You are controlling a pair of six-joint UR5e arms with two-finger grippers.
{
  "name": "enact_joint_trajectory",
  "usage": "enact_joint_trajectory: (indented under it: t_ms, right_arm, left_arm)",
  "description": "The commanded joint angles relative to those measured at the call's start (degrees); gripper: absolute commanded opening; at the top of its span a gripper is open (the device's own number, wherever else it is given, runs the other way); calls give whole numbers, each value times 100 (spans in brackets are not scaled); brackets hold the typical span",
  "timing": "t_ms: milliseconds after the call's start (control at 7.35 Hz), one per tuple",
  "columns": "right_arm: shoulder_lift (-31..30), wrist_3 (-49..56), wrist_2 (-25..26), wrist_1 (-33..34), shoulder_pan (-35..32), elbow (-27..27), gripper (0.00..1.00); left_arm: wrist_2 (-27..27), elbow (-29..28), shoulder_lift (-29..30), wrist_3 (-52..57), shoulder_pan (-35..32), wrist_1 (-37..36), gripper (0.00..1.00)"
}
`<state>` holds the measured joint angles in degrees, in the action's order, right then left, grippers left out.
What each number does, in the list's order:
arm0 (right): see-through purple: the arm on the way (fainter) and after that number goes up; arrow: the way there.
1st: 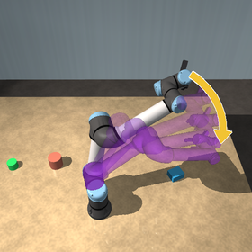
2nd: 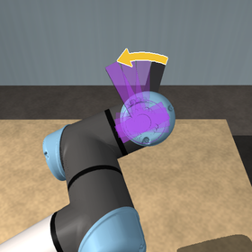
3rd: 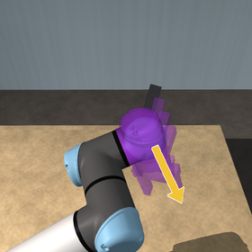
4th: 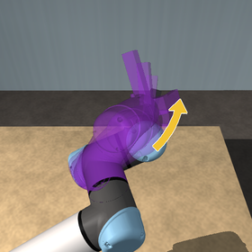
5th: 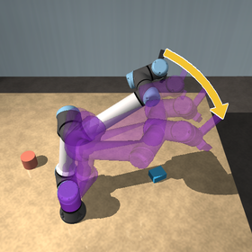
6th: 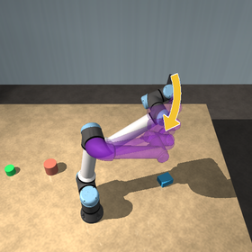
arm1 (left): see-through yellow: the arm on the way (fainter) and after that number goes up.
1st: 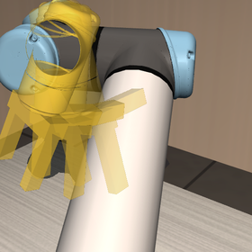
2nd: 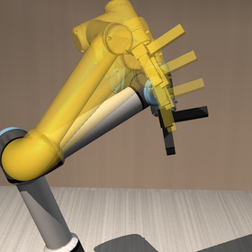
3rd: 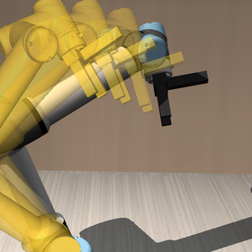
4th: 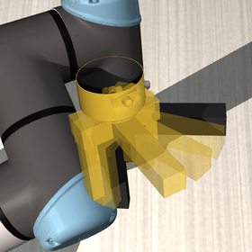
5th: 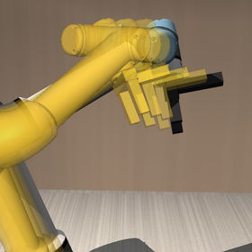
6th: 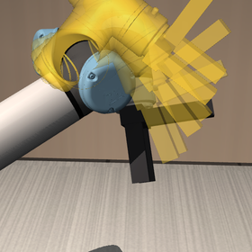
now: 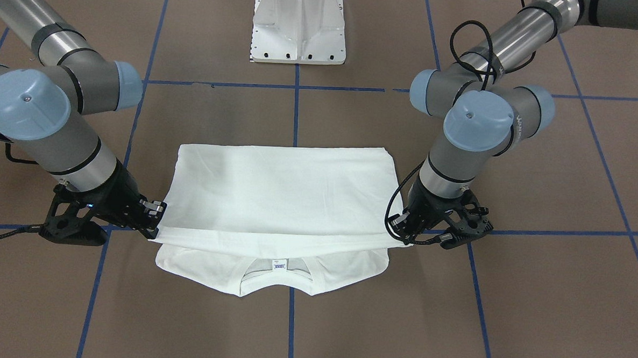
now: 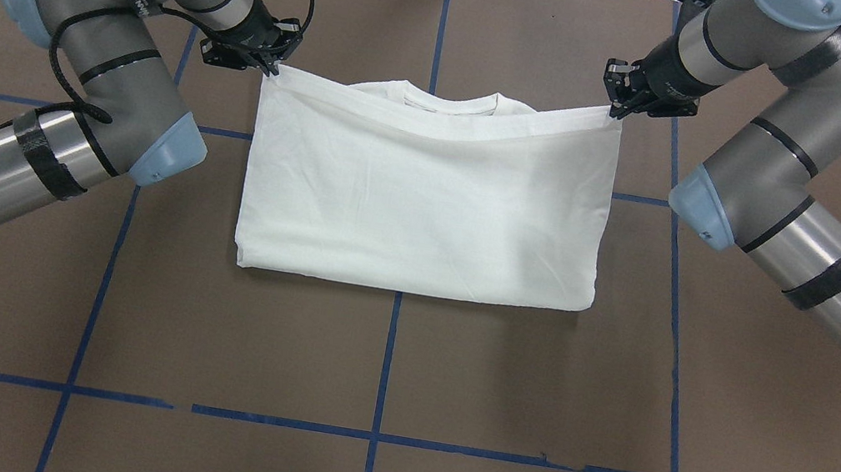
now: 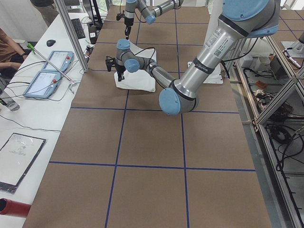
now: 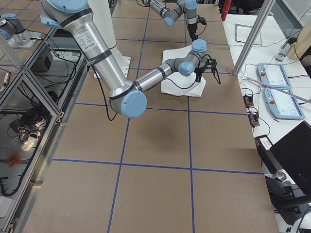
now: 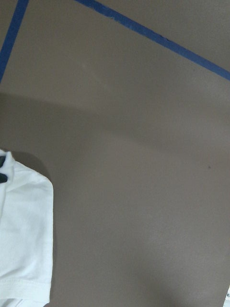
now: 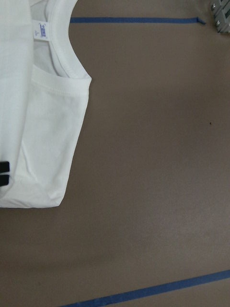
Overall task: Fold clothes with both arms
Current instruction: 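Lay the hem down at the collar and open both grippers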
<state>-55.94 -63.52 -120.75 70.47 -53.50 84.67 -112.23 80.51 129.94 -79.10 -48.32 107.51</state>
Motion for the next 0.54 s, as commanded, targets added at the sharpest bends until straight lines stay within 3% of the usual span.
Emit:
enact_joint_trajectory:
  t_ms: [0, 408]
  right_arm:
    - [48, -29, -2, -16, 23, -3, 100]
    - [39, 155, -36, -7, 6, 23, 100]
  left_arm:
    - [25, -9, 39, -9, 7, 7, 99]
    - [25, 43, 5, 0, -11, -37, 99]
